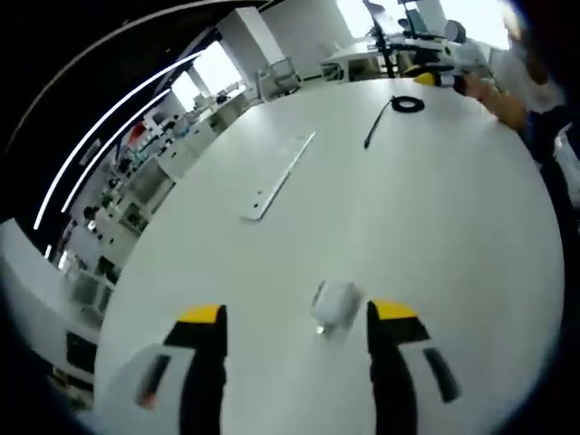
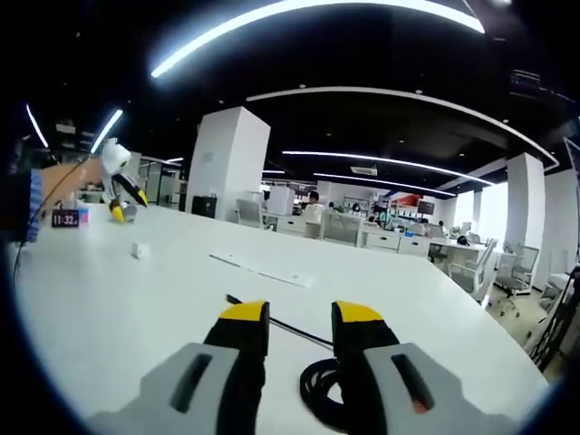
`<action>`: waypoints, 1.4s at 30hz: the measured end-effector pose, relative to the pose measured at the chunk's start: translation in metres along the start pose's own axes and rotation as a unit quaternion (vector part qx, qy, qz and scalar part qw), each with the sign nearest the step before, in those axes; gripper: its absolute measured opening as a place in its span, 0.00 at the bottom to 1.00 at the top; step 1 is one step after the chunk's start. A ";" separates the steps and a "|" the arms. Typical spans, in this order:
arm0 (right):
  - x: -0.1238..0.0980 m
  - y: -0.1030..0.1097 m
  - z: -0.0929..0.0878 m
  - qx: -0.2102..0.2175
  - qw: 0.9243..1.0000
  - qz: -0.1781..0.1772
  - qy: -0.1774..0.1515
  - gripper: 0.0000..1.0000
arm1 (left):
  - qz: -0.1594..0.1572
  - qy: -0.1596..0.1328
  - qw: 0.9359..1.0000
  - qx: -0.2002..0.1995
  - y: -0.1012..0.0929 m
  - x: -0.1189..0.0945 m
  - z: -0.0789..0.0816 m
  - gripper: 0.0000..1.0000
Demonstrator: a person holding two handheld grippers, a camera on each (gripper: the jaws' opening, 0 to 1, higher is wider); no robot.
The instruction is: Plug the desk Type‑C cable into the charger adapter.
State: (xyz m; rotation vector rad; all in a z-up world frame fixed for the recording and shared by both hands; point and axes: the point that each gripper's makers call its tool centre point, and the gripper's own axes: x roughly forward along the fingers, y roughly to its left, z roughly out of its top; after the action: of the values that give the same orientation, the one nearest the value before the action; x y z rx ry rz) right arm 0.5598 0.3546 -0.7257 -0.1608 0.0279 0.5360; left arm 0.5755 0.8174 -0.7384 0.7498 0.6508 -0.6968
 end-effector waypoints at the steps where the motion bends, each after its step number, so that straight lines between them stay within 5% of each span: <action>1: 0.000 0.000 0.000 0.000 1.000 0.001 0.000 0.28 | -0.008 0.010 1.000 0.007 -0.003 0.004 -0.001 0.62; 10: 0.002 -0.001 -0.003 -0.006 1.000 0.005 0.008 0.28 | -0.063 0.071 0.995 0.036 -0.011 0.037 -0.010 0.56; 21: 0.004 0.003 -0.007 -0.009 1.000 0.010 0.016 0.28 | -0.141 0.144 0.979 0.045 -0.033 0.067 -0.021 0.46; 32: 0.004 0.004 -0.009 -0.006 1.000 0.014 0.019 0.28 | -0.191 0.163 0.966 0.056 -0.050 0.079 -0.024 0.29; 42: 0.006 0.006 -0.010 -0.010 1.000 0.018 0.020 0.28 | -0.208 0.149 0.966 0.041 -0.048 0.079 -0.024 0.26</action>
State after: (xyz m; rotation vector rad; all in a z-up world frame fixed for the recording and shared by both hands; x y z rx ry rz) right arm 0.5624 0.3610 -0.7363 -0.1898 0.0645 0.5699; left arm 0.5802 0.7847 -0.8280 0.8107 1.0779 -1.0109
